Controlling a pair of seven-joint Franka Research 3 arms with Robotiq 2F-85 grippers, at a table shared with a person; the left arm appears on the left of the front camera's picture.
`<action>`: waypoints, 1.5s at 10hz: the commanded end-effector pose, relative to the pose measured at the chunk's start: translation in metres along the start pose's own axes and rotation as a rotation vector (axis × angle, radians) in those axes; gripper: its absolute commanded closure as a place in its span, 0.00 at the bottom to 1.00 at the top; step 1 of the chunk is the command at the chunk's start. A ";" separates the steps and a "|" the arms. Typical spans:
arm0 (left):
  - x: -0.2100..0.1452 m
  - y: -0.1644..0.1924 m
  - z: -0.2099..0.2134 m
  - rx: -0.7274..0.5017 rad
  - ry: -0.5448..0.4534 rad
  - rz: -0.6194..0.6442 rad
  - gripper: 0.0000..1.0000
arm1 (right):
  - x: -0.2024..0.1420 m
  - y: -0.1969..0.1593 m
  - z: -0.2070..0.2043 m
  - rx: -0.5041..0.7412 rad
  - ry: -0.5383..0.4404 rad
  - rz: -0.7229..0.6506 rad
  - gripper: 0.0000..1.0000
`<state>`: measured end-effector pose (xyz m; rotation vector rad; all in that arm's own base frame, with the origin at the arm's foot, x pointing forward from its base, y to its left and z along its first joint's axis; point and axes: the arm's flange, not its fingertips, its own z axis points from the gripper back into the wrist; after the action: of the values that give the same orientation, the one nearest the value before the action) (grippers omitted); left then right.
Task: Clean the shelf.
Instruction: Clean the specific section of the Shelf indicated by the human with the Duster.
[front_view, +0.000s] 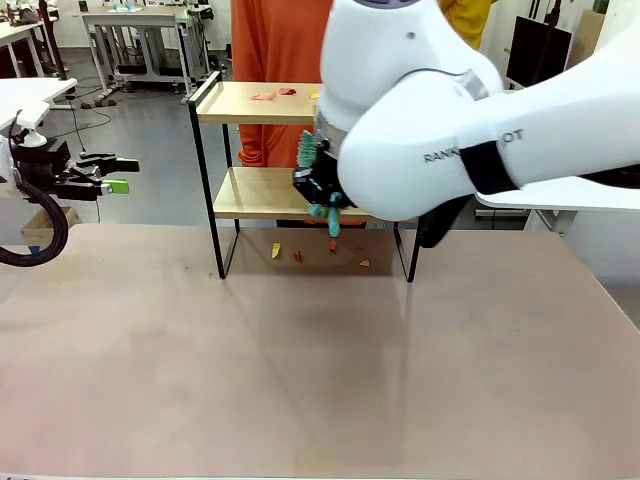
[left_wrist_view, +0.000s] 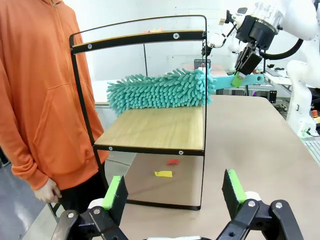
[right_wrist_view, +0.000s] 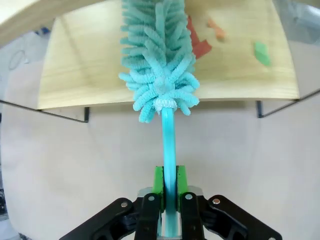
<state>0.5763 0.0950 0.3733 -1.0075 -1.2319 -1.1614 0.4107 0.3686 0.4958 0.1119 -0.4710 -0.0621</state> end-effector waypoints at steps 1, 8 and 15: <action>0.003 -0.001 0.001 -0.001 0.004 -0.007 0.00 | -0.011 -0.038 0.013 -0.007 -0.011 -0.068 0.87; 0.003 -0.001 0.001 -0.001 0.004 -0.007 0.00 | -0.024 -0.100 0.048 -0.197 -0.045 -0.156 0.87; 0.003 -0.001 0.001 -0.001 0.004 -0.007 0.00 | -0.026 -0.094 0.067 -0.040 -0.119 -0.019 0.87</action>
<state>0.5764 0.0949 0.3735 -1.0074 -1.2320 -1.1618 0.3645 0.2810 0.5248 0.0030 -0.5406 -0.1725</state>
